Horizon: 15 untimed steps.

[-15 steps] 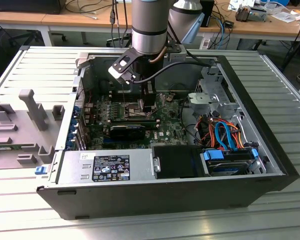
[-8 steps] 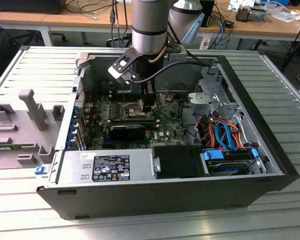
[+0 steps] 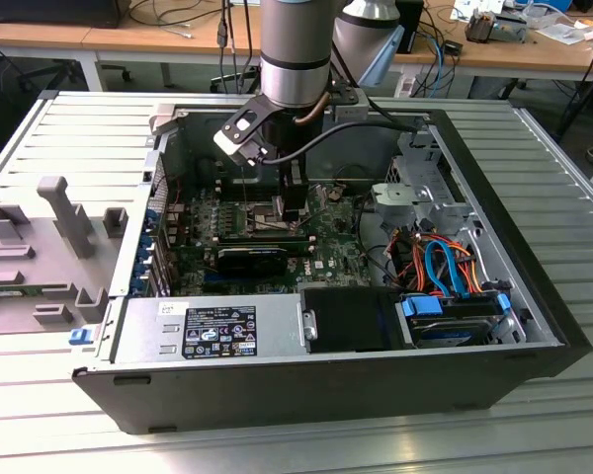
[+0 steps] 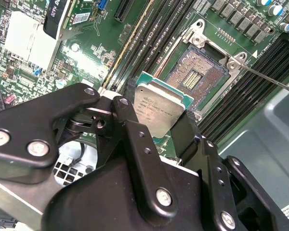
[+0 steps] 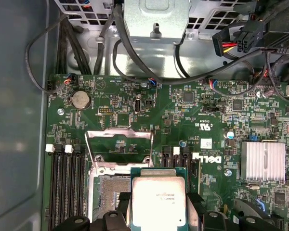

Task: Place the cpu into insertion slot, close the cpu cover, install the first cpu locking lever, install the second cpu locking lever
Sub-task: 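Place the cpu into insertion slot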

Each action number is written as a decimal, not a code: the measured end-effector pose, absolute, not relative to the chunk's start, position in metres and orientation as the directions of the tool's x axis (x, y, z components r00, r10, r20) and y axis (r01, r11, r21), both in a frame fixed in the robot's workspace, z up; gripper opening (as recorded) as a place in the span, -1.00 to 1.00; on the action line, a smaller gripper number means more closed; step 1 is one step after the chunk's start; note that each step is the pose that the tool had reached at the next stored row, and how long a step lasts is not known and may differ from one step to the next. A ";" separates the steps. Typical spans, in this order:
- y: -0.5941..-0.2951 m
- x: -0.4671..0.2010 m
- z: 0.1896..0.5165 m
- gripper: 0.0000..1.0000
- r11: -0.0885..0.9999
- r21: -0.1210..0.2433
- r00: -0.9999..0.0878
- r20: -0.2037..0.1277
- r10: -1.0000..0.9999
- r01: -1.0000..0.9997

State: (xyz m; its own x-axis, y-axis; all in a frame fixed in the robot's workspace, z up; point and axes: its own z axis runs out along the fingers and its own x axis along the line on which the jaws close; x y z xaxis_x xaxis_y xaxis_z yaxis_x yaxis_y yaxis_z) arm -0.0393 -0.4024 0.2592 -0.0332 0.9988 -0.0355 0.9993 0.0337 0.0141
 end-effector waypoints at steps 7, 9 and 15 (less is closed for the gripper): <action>-0.402 -0.039 0.259 0.08 0.028 0.014 -0.028 -0.036 0.999 1.000; -0.402 -0.039 0.259 0.08 0.025 0.014 -0.025 -0.036 0.999 1.000; -0.402 -0.039 0.259 0.08 0.019 0.014 -0.019 -0.035 0.999 1.000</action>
State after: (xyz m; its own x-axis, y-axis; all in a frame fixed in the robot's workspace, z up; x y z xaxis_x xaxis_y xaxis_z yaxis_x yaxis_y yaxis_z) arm -0.0393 -0.4024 0.2592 -0.0189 0.9992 -0.0355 0.9997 0.0194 0.0141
